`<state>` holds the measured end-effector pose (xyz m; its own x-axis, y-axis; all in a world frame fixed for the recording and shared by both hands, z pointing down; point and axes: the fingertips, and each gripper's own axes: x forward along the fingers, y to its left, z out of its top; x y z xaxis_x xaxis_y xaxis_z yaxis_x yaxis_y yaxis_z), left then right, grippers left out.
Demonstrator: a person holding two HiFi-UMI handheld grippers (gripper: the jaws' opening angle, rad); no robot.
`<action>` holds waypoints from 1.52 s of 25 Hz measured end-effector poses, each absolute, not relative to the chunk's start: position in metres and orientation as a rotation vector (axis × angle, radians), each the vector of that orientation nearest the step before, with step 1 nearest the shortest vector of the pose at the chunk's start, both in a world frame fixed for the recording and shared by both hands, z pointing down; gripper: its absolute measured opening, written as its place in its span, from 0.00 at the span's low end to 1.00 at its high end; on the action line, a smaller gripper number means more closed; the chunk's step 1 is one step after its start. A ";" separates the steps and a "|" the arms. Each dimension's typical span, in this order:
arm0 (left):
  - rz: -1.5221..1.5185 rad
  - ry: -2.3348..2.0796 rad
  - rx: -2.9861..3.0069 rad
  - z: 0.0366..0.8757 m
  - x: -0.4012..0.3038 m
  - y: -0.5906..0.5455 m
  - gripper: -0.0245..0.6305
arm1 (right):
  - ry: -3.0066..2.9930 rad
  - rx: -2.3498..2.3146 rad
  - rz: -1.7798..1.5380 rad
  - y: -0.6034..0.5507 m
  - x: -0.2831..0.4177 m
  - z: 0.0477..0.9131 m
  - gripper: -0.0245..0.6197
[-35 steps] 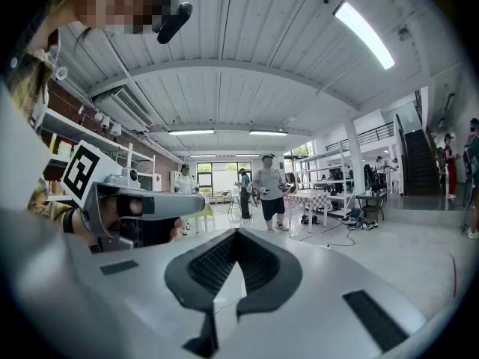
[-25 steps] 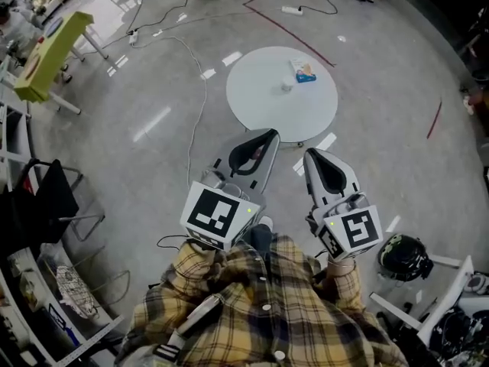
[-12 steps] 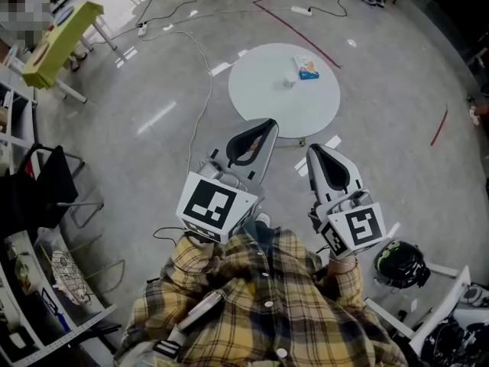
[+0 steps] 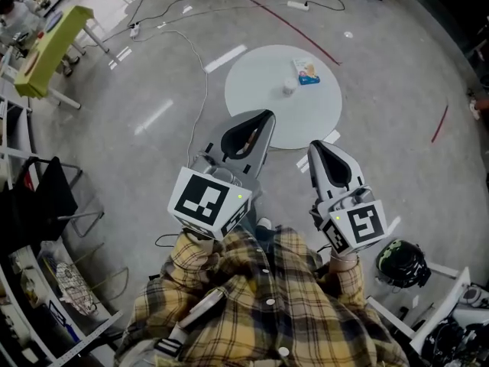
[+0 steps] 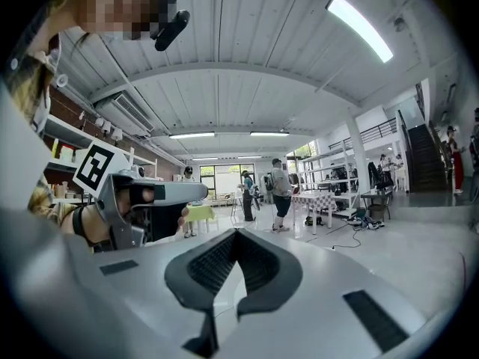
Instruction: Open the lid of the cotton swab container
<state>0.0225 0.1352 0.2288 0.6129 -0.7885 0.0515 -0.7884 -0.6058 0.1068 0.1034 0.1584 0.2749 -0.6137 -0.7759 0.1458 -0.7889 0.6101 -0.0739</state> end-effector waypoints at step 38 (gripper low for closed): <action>0.151 -0.923 2.767 0.274 0.019 -0.110 0.07 | -2.453 1.653 0.340 -0.074 0.100 0.309 0.06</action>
